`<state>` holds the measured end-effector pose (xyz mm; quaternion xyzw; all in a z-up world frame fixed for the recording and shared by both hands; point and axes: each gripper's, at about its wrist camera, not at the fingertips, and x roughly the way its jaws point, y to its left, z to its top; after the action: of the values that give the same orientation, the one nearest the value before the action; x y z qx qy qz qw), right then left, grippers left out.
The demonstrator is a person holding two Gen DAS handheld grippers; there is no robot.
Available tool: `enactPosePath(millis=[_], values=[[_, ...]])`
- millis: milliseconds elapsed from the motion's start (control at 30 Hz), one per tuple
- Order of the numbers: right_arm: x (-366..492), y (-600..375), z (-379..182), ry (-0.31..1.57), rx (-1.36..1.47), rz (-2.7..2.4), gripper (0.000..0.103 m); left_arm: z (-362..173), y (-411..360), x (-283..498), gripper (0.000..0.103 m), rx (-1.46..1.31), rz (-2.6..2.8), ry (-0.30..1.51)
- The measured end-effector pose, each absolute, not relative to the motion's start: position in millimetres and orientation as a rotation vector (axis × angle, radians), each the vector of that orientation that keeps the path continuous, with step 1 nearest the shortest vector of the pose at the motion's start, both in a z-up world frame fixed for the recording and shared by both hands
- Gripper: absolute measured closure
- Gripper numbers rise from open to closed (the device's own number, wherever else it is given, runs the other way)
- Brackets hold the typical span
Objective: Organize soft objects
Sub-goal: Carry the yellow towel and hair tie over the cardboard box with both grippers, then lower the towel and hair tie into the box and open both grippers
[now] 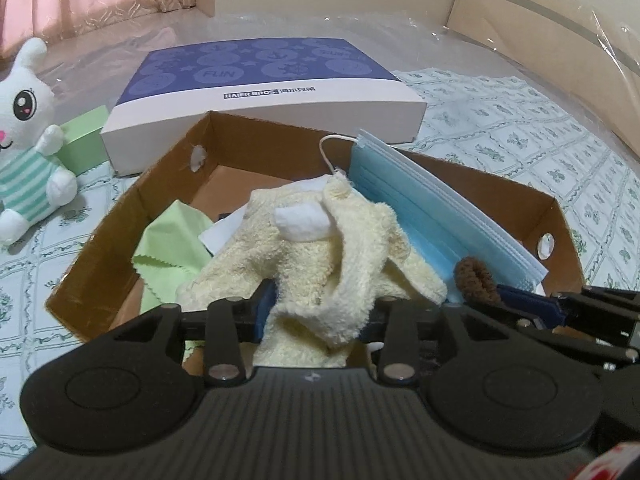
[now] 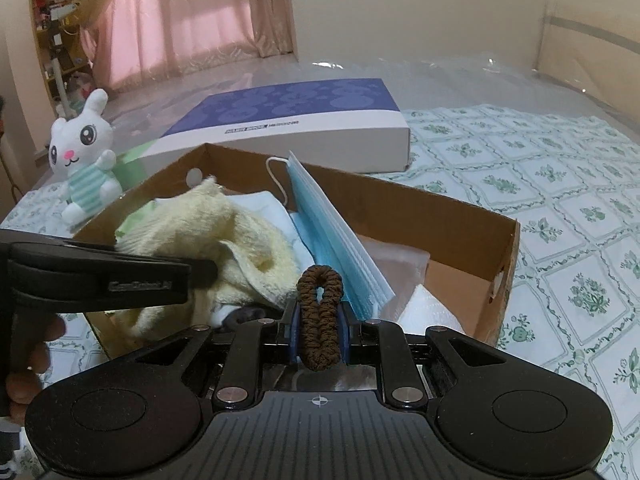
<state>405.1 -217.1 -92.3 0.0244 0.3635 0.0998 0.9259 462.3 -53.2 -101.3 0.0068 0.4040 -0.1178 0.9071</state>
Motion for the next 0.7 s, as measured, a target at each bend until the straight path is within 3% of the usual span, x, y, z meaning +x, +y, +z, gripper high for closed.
enactPosePath(millis=[67, 200, 467, 600, 700], values=[[403.7, -218.4, -90.9, 0.742, 0.055, 0.206, 0.083, -99.0, -48.8, 458.4, 0.062, 0.007, -0.252, 0.834], [398.2, -216.6, -86.9, 0.735, 0.052, 0.223, 0.044, -92.4, -40.6, 449.9, 0.045, 0.007, -0.251, 0.832], [372.3, -212.7, -73.1, 0.703, 0.037, 0.260, 0.037, -73.8, -23.1, 417.2, 0.042, 0.004, -0.263, 0.782], [363.8, -215.0, -67.4, 0.693, 0.054, 0.260, 0.037, -61.9, -17.4, 398.3, 0.051, -0.008, -0.278, 0.733], [359.8, -218.1, -61.6, 0.669, 0.062, 0.251, 0.037, -54.5, -13.3, 390.8, 0.072, -0.031, -0.286, 0.706]])
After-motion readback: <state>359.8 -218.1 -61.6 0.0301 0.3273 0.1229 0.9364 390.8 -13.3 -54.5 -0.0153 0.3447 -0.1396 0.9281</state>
